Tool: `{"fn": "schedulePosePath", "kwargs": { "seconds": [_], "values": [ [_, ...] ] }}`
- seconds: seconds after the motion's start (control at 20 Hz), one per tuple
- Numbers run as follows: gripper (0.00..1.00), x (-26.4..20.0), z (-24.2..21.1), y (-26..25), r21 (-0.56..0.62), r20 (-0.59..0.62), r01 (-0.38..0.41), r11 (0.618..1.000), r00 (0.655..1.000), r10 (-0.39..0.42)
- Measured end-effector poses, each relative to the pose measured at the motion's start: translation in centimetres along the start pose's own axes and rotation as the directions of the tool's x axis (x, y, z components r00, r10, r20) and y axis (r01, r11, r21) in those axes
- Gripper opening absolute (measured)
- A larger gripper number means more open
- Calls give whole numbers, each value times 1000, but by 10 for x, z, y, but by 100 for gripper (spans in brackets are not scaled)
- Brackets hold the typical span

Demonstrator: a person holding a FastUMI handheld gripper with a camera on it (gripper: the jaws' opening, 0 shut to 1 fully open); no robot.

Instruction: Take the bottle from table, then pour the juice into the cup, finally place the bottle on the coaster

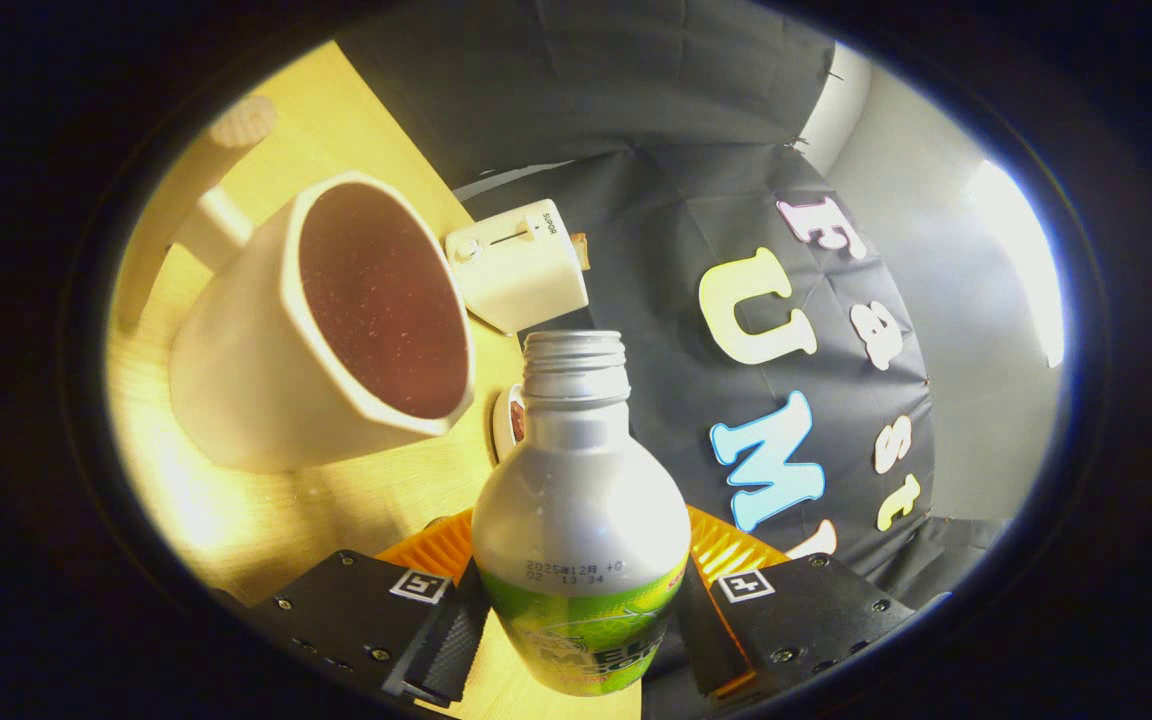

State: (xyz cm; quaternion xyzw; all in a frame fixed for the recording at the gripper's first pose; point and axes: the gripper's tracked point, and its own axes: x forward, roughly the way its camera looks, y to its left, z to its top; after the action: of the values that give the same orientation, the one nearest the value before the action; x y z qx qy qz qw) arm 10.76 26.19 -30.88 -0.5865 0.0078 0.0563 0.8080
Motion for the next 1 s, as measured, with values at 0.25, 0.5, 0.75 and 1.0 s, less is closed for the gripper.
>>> {"fn": "schedulePosePath", "kwargs": {
  "seconds": [0.25,0.5,0.75,1.0],
  "values": [
    [81,-1,0,-7,-78,7,18,997,1000,-18],
    [81,-2,1,-14,-144,19,42,989,999,-40],
    [81,-4,3,-15,-216,41,33,976,999,-25],
    [81,1,0,-22,-298,58,64,952,997,-49]
  ]
}}
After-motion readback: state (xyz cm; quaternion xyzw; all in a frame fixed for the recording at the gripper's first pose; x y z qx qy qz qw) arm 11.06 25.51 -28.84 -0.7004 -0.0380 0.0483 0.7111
